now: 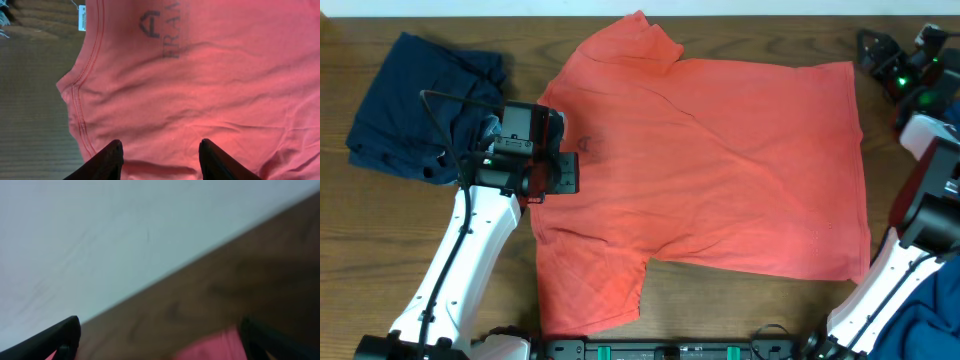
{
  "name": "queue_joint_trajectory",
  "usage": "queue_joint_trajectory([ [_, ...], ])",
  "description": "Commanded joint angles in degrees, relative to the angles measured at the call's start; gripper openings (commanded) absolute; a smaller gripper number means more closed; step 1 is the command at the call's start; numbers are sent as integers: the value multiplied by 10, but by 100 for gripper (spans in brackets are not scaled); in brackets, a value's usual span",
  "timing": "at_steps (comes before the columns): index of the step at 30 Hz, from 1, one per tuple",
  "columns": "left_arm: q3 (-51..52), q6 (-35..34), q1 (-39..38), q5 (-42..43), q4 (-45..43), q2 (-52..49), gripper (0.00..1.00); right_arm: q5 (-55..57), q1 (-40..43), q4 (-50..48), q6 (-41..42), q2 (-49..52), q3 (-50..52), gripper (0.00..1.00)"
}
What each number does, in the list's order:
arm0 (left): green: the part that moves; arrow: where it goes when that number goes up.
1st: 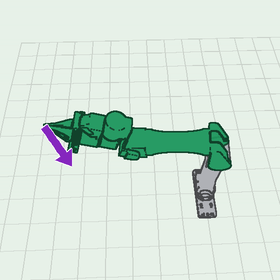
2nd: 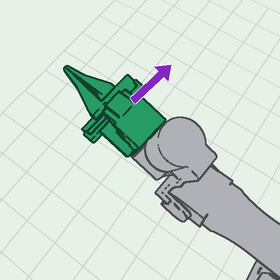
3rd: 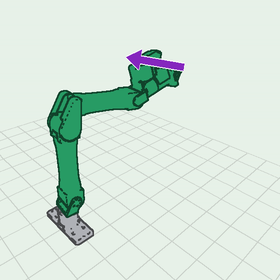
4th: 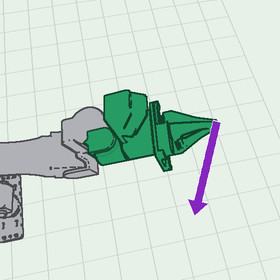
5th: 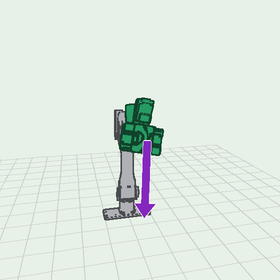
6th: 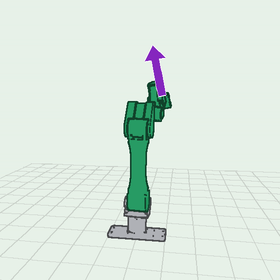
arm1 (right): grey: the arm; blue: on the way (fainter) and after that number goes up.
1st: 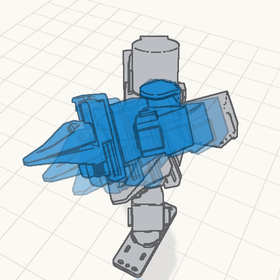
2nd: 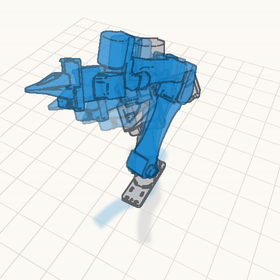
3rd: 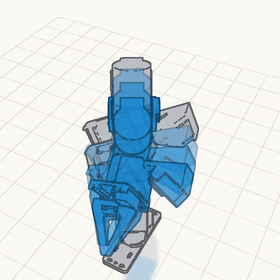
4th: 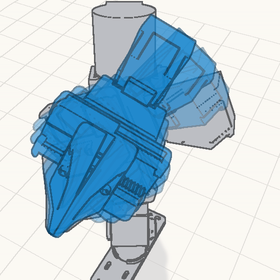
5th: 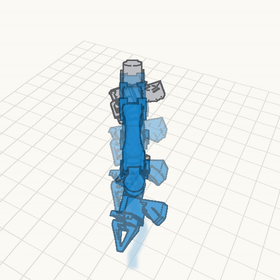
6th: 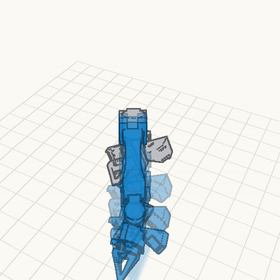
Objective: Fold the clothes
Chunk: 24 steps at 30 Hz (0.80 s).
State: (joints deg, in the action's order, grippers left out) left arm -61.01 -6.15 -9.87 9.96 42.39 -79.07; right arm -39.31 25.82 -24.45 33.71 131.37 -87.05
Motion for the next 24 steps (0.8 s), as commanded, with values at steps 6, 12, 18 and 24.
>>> queue_joint_trajectory([
  [6,-5,-38,17,-5,23,3,72,-177,28,212,-62,-170,-3,99],
  [12,-5,-51,80,-5,82,3,72,-85,8,443,-154,-350,-3,99],
  [18,7,-55,161,-5,169,3,73,84,-29,648,-162,-505,-3,99],
  [24,69,-55,183,6,188,2,72,151,-58,825,-162,-565,-3,99],
])
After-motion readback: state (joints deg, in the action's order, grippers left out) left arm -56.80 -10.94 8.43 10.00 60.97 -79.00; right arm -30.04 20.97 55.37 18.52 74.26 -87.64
